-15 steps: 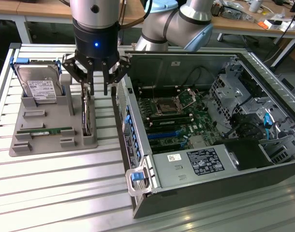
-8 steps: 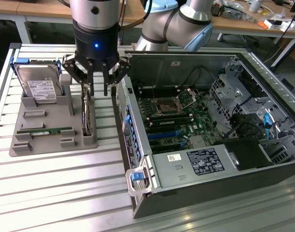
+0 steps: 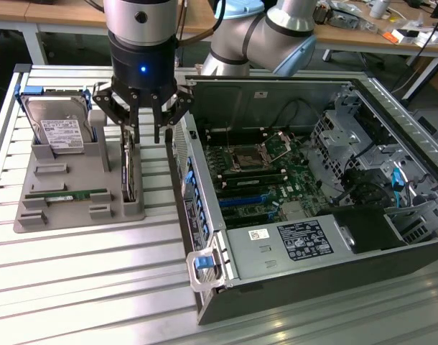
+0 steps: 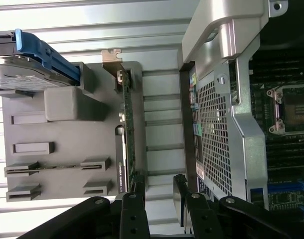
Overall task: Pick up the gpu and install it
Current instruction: 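Pick up the gpu and move the gpu toward the slot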
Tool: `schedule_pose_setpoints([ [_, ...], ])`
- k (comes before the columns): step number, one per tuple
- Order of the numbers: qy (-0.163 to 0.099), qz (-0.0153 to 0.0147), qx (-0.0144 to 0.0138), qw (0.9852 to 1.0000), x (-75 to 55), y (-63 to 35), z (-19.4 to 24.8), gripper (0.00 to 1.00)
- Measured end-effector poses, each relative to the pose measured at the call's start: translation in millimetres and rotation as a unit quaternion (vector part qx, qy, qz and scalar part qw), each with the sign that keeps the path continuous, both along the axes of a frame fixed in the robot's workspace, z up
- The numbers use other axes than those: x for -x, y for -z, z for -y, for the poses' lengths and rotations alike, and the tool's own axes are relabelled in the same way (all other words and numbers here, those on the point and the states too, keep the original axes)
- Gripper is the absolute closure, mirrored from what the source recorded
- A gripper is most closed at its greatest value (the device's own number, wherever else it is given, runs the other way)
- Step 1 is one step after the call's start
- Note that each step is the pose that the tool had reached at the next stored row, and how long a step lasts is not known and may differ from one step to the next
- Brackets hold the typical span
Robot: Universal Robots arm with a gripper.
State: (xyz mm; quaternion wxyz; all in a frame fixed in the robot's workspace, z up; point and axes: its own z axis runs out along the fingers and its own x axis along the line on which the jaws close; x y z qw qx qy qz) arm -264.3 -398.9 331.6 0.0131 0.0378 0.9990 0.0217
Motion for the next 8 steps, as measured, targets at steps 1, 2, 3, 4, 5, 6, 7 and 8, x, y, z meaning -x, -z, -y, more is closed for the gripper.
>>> schedule_pose_setpoints([
  [1, 0.000, 0.0000, 0.0000, 1.0000, 0.0, 0.3, 0.0, 0.64],
  [2, 0.000, 0.0000, 0.0000, 1.0000, 0.0, 0.6, 0.0, 0.64],
  [3, 0.000, 0.0000, 0.0000, 1.0000, 0.0, 0.8, 0.0, 0.64],
  [4, 0.000, 0.0000, 0.0000, 1.0000, 0.0, 1.0, 0.0, 0.64],
  [5, 0.000, 0.0000, 0.0000, 1.0000, 0.0, 1.2, 0.0, 0.64],
  [6, 0.000, 0.0000, 0.0000, 1.0000, 0.0, 1.4, 0.0, 0.64],
  [7, 0.000, 0.0000, 0.0000, 1.0000, 0.0, 1.5, 0.0, 0.64],
  [8, 0.000, 0.0000, 0.0000, 1.0000, 0.0, 1.7, 0.0, 0.64],
])
